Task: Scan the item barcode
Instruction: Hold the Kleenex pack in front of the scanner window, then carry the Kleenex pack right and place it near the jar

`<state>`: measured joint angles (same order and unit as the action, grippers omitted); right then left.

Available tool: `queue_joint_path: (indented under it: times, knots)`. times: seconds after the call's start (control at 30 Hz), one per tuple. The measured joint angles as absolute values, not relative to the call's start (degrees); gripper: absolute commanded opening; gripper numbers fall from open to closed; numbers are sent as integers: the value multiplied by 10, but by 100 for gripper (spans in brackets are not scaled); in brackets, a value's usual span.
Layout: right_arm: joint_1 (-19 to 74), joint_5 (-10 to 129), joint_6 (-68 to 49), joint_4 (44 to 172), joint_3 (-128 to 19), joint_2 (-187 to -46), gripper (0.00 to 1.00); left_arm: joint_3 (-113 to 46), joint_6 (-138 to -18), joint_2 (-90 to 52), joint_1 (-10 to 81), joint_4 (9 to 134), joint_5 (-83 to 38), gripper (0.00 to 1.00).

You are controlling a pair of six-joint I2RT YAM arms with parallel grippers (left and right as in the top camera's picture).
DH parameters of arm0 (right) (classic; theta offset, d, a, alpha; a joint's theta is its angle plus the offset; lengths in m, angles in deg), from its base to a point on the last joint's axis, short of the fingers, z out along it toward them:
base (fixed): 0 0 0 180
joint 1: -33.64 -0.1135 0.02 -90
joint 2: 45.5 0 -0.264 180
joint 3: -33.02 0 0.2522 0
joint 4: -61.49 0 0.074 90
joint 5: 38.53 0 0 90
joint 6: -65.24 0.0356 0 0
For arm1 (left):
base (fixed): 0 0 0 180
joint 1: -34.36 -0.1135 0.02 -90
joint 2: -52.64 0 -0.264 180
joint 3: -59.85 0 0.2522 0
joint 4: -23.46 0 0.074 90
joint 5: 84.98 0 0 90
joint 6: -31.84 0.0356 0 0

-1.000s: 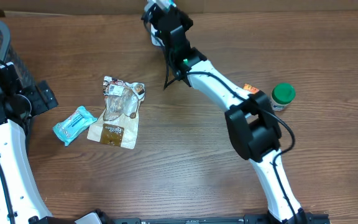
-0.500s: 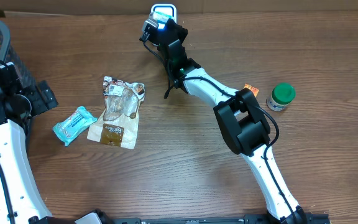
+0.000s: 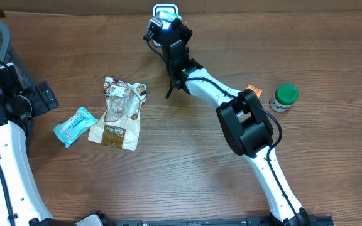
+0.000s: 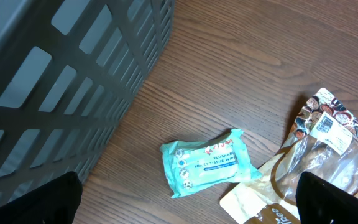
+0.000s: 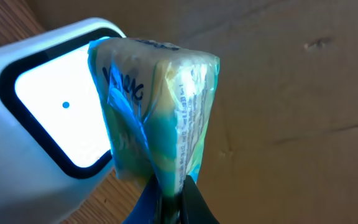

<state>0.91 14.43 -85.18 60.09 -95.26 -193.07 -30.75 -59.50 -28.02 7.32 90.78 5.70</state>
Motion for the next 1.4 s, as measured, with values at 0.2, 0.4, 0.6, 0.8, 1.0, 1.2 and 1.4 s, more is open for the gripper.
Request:
queue_joint_path:
  times: [0.2,0.4,0.6,0.8,1.0,1.2,1.4]
  knots:
    - [9,133,-843,670,-953,-1920,4,-307,-595,-280,73,908,57,100]
    - [7,129,-782,798,-951,-1849,4,-307,-595,-280,73,908,57,99]
    - [-1,187,-641,1057,-952,-1720,4,-307,-595,-280,73,908,57,99]
    - [0,355,-429,1337,-957,-1613,4,-307,-595,-280,73,908,57,100]
    - [61,516,-282,1499,-927,-1602,4,-307,-595,-280,73,908,57,100]
    - [165,605,-216,1460,-819,-1605,4,-307,-595,-280,73,908,57,100]
    - [283,701,-195,1415,-751,-1607,4,-307,-595,-280,73,908,57,100]
